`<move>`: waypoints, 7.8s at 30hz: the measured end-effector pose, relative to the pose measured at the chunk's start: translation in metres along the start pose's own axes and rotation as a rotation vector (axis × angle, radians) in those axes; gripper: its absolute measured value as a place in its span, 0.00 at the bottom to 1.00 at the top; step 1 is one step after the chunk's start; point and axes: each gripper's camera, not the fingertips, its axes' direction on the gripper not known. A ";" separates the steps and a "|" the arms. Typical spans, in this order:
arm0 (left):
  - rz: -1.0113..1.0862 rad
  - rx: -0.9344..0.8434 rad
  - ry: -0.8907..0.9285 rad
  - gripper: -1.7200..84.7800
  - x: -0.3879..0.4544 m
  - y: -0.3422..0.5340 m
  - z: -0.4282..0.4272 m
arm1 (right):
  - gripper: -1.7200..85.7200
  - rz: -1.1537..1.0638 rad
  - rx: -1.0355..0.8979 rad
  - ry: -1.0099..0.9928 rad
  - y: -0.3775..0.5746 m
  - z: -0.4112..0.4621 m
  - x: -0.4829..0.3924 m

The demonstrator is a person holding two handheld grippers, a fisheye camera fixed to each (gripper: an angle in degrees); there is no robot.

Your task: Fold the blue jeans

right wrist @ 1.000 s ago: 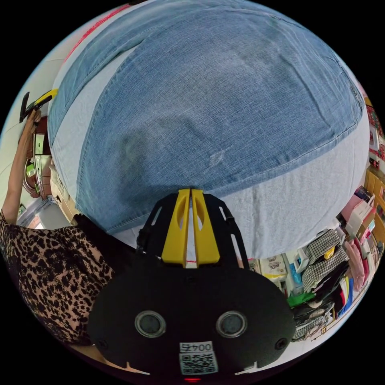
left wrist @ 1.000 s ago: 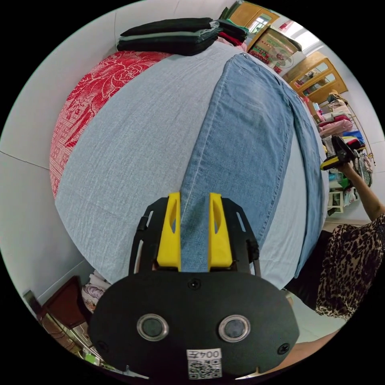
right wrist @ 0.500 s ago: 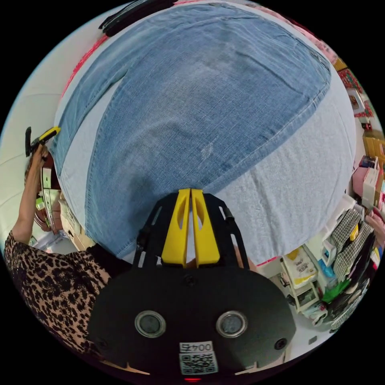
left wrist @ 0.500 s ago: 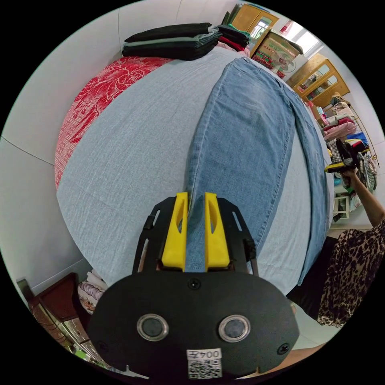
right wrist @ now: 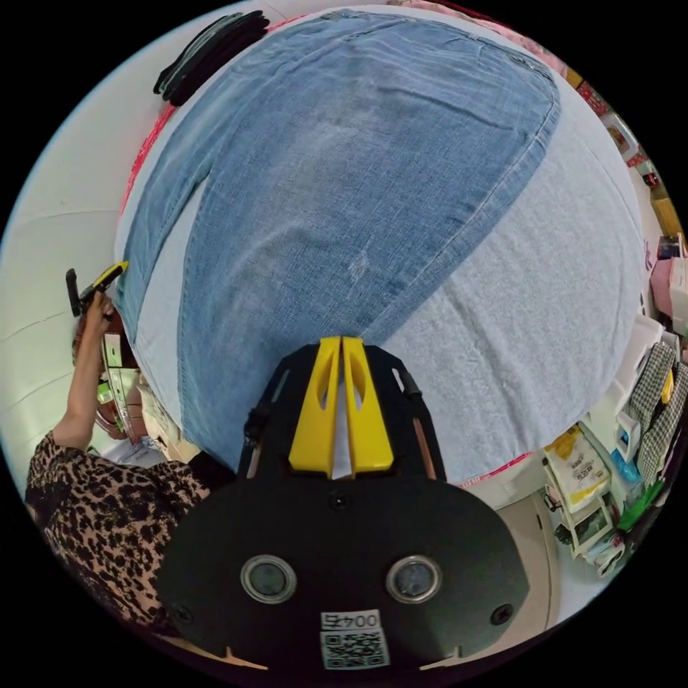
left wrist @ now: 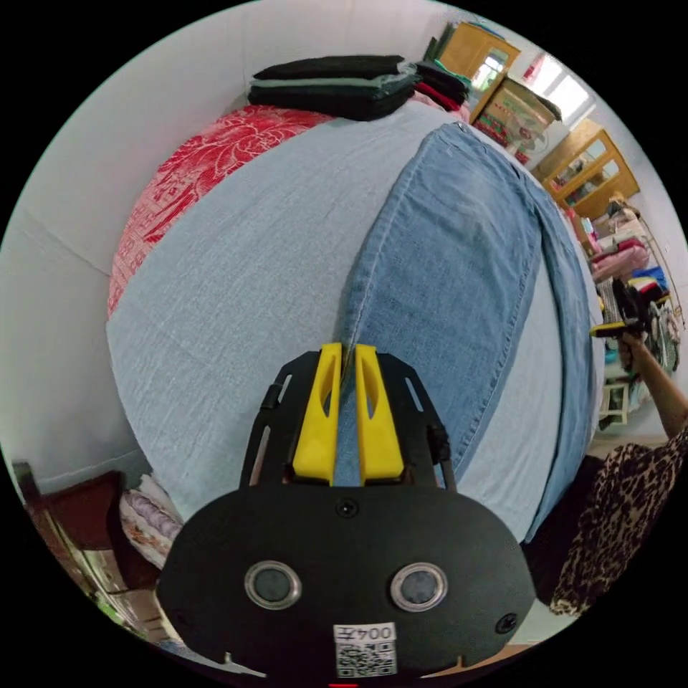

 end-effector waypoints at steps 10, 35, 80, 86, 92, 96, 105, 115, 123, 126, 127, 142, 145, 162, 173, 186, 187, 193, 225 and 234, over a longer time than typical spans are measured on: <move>-0.171 0.264 0.086 0.03 -0.017 0.064 0.012 | 0.11 -0.467 0.234 0.122 -0.115 -0.084 -0.143; -0.223 0.271 0.229 0.03 -0.009 0.122 0.049 | 0.14 -1.235 -0.308 1.098 -0.448 0.021 -0.443; -0.317 0.192 0.192 0.03 0.491 0.265 0.061 | 0.02 -0.630 0.425 0.427 -0.033 -0.268 -0.042; -0.266 0.030 0.199 0.03 0.535 0.256 0.115 | 0.03 -0.566 0.408 0.322 -0.023 -0.268 0.022; -0.250 -0.028 0.225 0.03 0.558 0.245 0.141 | 0.03 -0.609 0.396 0.342 -0.017 -0.299 0.054; -0.233 -0.050 0.228 0.03 0.573 0.236 0.153 | 0.03 -0.633 0.385 0.348 -0.012 -0.327 0.082; -0.179 -0.177 0.220 0.03 0.612 0.209 0.193 | 0.04 -0.627 0.367 0.326 -0.005 -0.365 0.142; -0.182 -0.305 0.190 0.03 0.631 0.180 0.248 | 0.09 -0.563 0.339 -0.021 -0.023 -0.421 0.236; -0.196 -0.340 0.224 0.03 0.639 0.160 0.274 | 0.14 -0.456 0.201 -0.487 -0.086 -0.456 0.323; -0.177 -0.358 0.204 0.03 0.644 0.154 0.279 | 0.13 -0.487 0.108 -0.504 -0.094 -0.461 0.335; -0.180 -0.360 0.202 0.03 0.645 0.152 0.281 | 0.13 -0.420 0.152 -0.435 -0.095 -0.469 0.347; -0.221 -0.363 0.254 0.03 0.642 0.143 0.296 | 0.14 0.075 0.446 -0.547 -0.162 -0.502 0.399; -0.226 -0.364 0.265 0.03 0.640 0.142 0.298 | 0.09 0.069 0.422 -0.508 -0.174 -0.498 0.381; -0.203 -0.362 0.248 0.03 0.639 0.148 0.296 | 0.07 -0.153 0.400 0.218 -0.164 -0.487 0.264; -0.203 -0.325 0.232 0.03 0.634 0.166 0.286 | 0.07 -0.113 0.397 0.211 -0.143 -0.444 0.233; -0.105 -0.341 0.153 0.03 0.639 0.183 0.287 | 0.11 -0.039 0.426 0.277 -0.071 -0.394 0.212; -0.099 -0.333 0.146 0.03 0.639 0.187 0.287 | 0.11 -0.065 0.453 0.244 -0.051 -0.388 0.206; -0.033 -0.291 0.123 0.04 0.638 0.205 0.281 | 0.11 -0.276 0.418 -0.070 0.068 -0.315 0.158; 0.226 -0.149 0.478 0.12 0.455 0.335 0.242 | 0.16 -0.019 0.121 -0.675 0.504 0.056 -0.104; 0.245 -0.133 0.435 0.12 0.434 0.334 0.228 | 0.17 0.032 0.062 -0.716 0.519 0.102 -0.118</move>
